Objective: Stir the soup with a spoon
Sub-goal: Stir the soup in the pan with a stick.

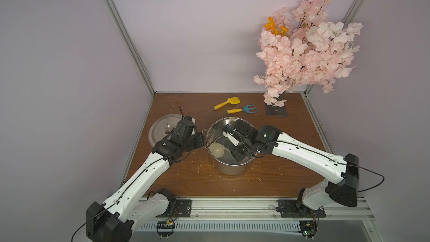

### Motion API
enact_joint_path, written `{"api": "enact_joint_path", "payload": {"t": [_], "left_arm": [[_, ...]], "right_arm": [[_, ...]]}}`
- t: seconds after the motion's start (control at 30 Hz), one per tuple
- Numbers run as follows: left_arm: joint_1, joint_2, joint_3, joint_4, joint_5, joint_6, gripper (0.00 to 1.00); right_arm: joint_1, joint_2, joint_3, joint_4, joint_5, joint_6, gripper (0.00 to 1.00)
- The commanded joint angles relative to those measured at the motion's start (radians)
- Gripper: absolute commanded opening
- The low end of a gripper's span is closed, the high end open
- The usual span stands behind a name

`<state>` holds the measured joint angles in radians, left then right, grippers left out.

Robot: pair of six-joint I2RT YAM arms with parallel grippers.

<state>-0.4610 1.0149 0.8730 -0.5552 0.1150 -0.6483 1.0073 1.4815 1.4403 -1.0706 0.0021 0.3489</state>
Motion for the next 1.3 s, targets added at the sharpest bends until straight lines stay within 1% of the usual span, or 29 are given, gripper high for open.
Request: {"api": "enact_joint_path", "payload": {"t": [0.0, 0.13, 0.23, 0.33, 0.47, 0.57, 0.67, 0.8, 0.87, 0.93, 1.03, 1.2, 1.27], "left_arm": [[-0.013, -0.028, 0.002, 0.017, 0.020, 0.031, 0.01], [-0.013, -0.032, 0.004, 0.017, 0.024, 0.029, 0.01], [-0.013, -0.037, 0.002, 0.017, 0.025, 0.029, 0.01], [-0.013, -0.038, -0.002, 0.017, 0.026, 0.029, 0.01], [-0.013, -0.036, -0.010, 0.016, 0.023, 0.030, 0.01], [-0.013, -0.034, -0.018, 0.017, 0.022, 0.027, 0.01], [-0.013, -0.039, -0.020, 0.018, 0.017, 0.024, 0.01], [-0.013, -0.044, -0.017, 0.016, 0.020, 0.025, 0.01], [-0.013, -0.047, -0.019, 0.017, 0.019, 0.024, 0.01], [-0.012, -0.050, -0.019, 0.017, 0.017, 0.021, 0.01], [-0.013, -0.052, -0.016, 0.015, 0.018, 0.025, 0.01], [-0.013, -0.052, -0.003, 0.014, 0.019, 0.030, 0.01], [-0.013, -0.053, 0.001, 0.013, 0.021, 0.031, 0.01]], "right_arm": [[-0.001, -0.105, -0.071, -0.042, 0.029, 0.031, 0.00], [-0.031, -0.184, -0.129, -0.110, 0.143, 0.070, 0.00], [-0.113, -0.213, -0.135, -0.127, 0.162, 0.055, 0.00], [-0.185, -0.198, -0.107, -0.130, 0.181, 0.030, 0.00], [-0.220, -0.129, -0.038, -0.115, 0.188, -0.003, 0.00], [-0.220, -0.064, 0.034, -0.086, 0.141, -0.017, 0.00], [-0.210, -0.004, 0.110, -0.066, 0.045, -0.039, 0.00], [-0.139, 0.020, 0.136, -0.024, -0.053, -0.061, 0.00], [-0.100, 0.015, 0.127, -0.023, -0.071, -0.060, 0.00], [-0.077, -0.004, 0.102, -0.033, -0.061, -0.051, 0.00], [-0.072, -0.066, 0.038, -0.052, -0.033, -0.030, 0.00], [-0.079, -0.171, -0.056, -0.125, 0.088, 0.008, 0.00], [-0.099, -0.203, -0.083, -0.141, 0.130, 0.017, 0.00]]}}
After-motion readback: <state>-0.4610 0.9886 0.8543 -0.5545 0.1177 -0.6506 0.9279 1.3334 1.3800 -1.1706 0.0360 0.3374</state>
